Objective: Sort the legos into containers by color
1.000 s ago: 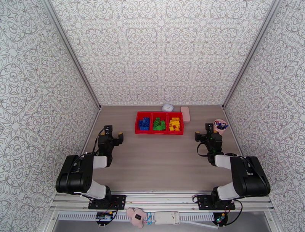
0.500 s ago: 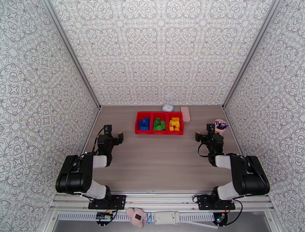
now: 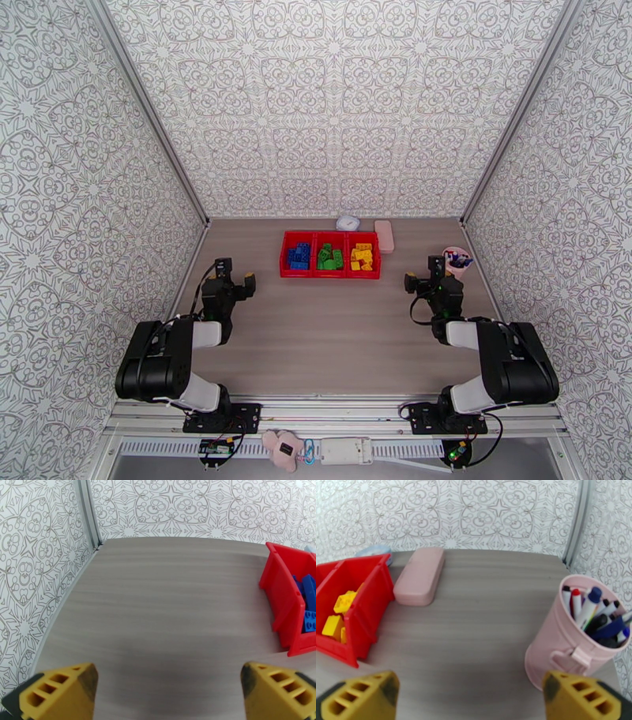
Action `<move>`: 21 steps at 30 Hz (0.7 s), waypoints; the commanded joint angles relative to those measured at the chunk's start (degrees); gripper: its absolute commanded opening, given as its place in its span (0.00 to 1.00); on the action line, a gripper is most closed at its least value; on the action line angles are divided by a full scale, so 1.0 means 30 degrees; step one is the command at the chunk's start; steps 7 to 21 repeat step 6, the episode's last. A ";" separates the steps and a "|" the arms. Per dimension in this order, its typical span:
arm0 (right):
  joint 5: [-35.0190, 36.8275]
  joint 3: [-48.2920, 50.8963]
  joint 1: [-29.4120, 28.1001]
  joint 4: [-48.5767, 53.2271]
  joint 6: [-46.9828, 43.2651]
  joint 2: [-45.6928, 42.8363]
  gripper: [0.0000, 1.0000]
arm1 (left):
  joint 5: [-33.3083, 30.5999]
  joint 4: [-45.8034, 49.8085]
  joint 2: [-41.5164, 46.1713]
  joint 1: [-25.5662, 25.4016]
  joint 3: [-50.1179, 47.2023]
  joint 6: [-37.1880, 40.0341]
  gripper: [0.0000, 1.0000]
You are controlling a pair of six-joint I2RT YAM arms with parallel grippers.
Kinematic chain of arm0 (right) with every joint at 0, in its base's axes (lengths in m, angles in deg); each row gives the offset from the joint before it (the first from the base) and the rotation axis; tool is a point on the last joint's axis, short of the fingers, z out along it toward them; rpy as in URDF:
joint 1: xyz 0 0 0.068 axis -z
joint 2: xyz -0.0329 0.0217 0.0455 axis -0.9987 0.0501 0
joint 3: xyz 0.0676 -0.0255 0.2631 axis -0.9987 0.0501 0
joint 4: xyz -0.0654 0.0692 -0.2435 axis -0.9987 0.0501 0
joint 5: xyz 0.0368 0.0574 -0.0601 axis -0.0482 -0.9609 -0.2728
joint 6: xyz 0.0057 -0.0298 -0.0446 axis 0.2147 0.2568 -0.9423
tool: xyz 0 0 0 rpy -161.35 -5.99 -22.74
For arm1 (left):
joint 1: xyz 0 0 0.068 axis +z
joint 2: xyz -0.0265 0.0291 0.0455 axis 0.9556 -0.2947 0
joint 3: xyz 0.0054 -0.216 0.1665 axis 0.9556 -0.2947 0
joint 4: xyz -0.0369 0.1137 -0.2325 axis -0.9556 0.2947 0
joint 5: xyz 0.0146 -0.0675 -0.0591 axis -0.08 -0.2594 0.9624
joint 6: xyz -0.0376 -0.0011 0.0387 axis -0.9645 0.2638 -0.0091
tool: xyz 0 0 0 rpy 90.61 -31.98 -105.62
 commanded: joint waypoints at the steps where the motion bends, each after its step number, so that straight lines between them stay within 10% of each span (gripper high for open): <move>1: -0.0337 0.0124 0.0007 -0.0360 0.0326 0.0069 1.00 | -0.0026 0.0384 -0.0026 -0.0051 0.0264 -0.0074 1.00; 21: -0.0353 0.0107 0.0008 -0.0353 0.0319 0.0047 1.00 | -0.0041 0.0380 -0.0026 -0.0070 0.0257 -0.0080 1.00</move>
